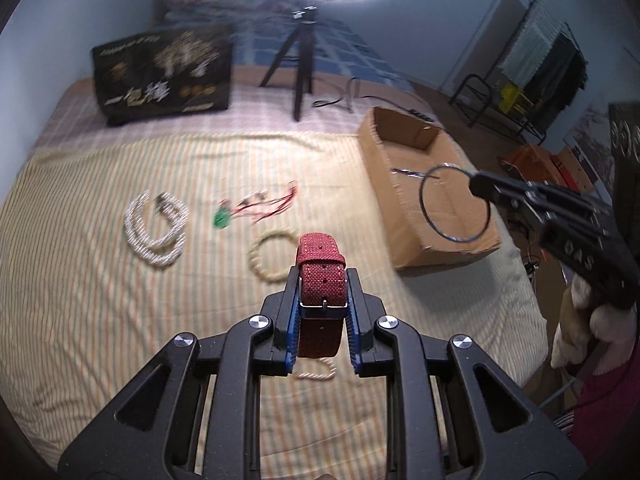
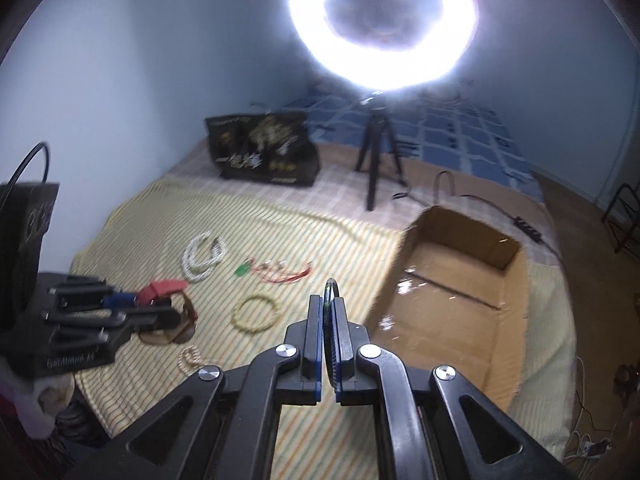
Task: Organize jewelry
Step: 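Carry the watch with the left tool while the right tool carries the bangle to the box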
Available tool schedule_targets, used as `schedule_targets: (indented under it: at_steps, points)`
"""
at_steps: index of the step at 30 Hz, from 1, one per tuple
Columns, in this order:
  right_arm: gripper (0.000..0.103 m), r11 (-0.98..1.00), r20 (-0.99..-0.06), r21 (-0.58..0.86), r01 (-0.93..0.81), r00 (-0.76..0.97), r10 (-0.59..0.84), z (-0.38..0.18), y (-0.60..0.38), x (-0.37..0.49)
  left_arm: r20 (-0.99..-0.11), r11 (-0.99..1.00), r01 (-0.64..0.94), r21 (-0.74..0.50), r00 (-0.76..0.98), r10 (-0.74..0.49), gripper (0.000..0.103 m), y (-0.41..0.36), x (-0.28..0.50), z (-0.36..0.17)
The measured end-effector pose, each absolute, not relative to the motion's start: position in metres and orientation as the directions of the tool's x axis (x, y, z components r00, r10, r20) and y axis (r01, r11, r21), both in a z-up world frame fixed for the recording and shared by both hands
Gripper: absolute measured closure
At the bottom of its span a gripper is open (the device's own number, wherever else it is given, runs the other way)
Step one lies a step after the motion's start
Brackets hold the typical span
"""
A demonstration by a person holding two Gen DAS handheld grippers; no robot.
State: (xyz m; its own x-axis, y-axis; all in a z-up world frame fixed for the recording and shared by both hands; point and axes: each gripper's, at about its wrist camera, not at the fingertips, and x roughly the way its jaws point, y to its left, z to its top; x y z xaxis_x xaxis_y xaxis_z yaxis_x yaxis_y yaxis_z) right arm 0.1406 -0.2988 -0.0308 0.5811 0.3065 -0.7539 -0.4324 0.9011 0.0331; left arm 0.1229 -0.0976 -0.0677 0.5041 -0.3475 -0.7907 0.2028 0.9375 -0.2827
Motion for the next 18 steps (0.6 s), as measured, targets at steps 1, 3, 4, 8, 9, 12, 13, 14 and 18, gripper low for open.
schedule_targets:
  at_steps: [1, 3, 4, 8, 9, 12, 13, 14, 18]
  points:
    - [0.102, 0.906, -0.750, 0.034, -0.421, 0.589, 0.302, -0.029, -0.304, 0.143, -0.788, 0.936, 0.211, -0.284, 0.505, -0.353, 0.085, -0.103, 0.124, -0.067]
    - [0.102, 0.918, -0.743, 0.034, -0.395, 0.605, 0.288, -0.024, -0.317, 0.148, -0.783, 0.929, 0.227, -0.293, 0.501, -0.369, 0.085, -0.115, 0.127, -0.065]
    - [0.102, 0.923, -0.740, 0.035, -0.382, 0.611, 0.281, -0.022, -0.322, 0.150, -0.780, 0.924, 0.237, -0.300, 0.497, -0.380, 0.085, -0.123, 0.129, -0.064]
    - [0.102, 0.942, -0.730, 0.040, -0.333, 0.635, 0.255, -0.016, -0.345, 0.161, -0.766, 0.908, 0.280, -0.311, 0.492, -0.414, 0.085, -0.153, 0.136, -0.059]
    - [0.102, 0.946, -0.729, 0.040, -0.322, 0.638, 0.248, -0.015, -0.351, 0.165, -0.764, 0.905, 0.290, -0.312, 0.490, -0.420, 0.085, -0.160, 0.138, -0.059]
    - [0.102, 0.955, -0.729, 0.031, -0.293, 0.648, 0.223, -0.016, -0.365, 0.177, -0.756, 0.896, 0.323, -0.306, 0.489, -0.434, 0.085, -0.184, 0.146, -0.057]
    - [0.102, 0.958, -0.729, 0.029, -0.284, 0.650, 0.215, -0.016, -0.371, 0.181, -0.755, 0.894, 0.329, -0.305, 0.489, -0.437, 0.085, -0.190, 0.148, -0.058]
    - [0.102, 0.961, -0.729, 0.027, -0.276, 0.652, 0.208, -0.017, -0.375, 0.184, -0.754, 0.892, 0.338, -0.302, 0.487, -0.440, 0.085, -0.199, 0.152, -0.058]
    - [0.102, 0.973, -0.729, 0.031, -0.230, 0.661, 0.179, -0.021, -0.394, 0.201, -0.755, 0.885, 0.359, -0.298, 0.479, -0.448, 0.085, -0.222, 0.164, -0.062]
